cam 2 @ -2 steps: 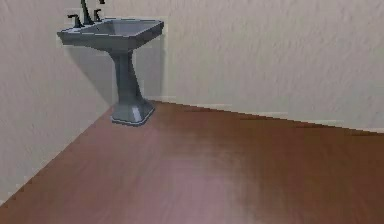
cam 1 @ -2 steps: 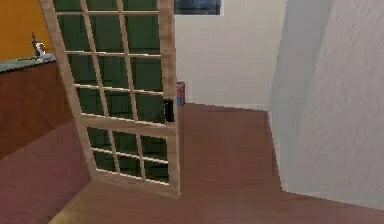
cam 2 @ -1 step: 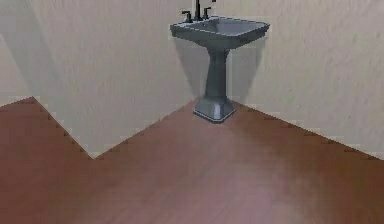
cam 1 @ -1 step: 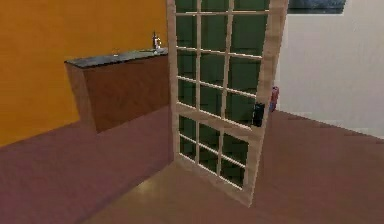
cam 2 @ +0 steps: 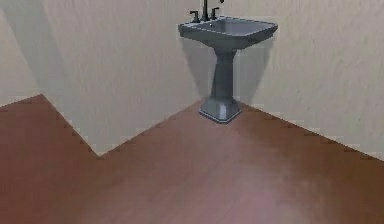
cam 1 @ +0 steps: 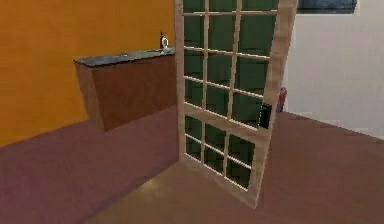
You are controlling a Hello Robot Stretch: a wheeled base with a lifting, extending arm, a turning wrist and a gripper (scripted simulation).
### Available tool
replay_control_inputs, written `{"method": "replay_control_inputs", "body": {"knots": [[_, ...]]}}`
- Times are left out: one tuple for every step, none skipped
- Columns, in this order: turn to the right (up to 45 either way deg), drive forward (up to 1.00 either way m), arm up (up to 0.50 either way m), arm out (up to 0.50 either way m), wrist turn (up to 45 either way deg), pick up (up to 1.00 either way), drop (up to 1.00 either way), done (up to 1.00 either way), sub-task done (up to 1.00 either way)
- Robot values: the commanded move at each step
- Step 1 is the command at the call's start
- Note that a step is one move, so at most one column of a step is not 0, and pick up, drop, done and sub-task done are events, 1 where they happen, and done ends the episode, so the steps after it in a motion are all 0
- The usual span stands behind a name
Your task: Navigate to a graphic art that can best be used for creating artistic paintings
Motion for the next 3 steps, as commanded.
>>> {"method": "replay_control_inputs", "body": {"knots": [[0.0, 0.40, 0.00, 0.00, 0.0, 0.00, 0.00, 0.00, 0.00], [-45.0, 0.00, 0.00, 0.00, 0.0, 0.00, 0.00, 0.00, 0.00], [-18.0, 0.00, 0.00, 0.00, 0.0, 0.00, 0.00, 0.00, 0.00]]}}
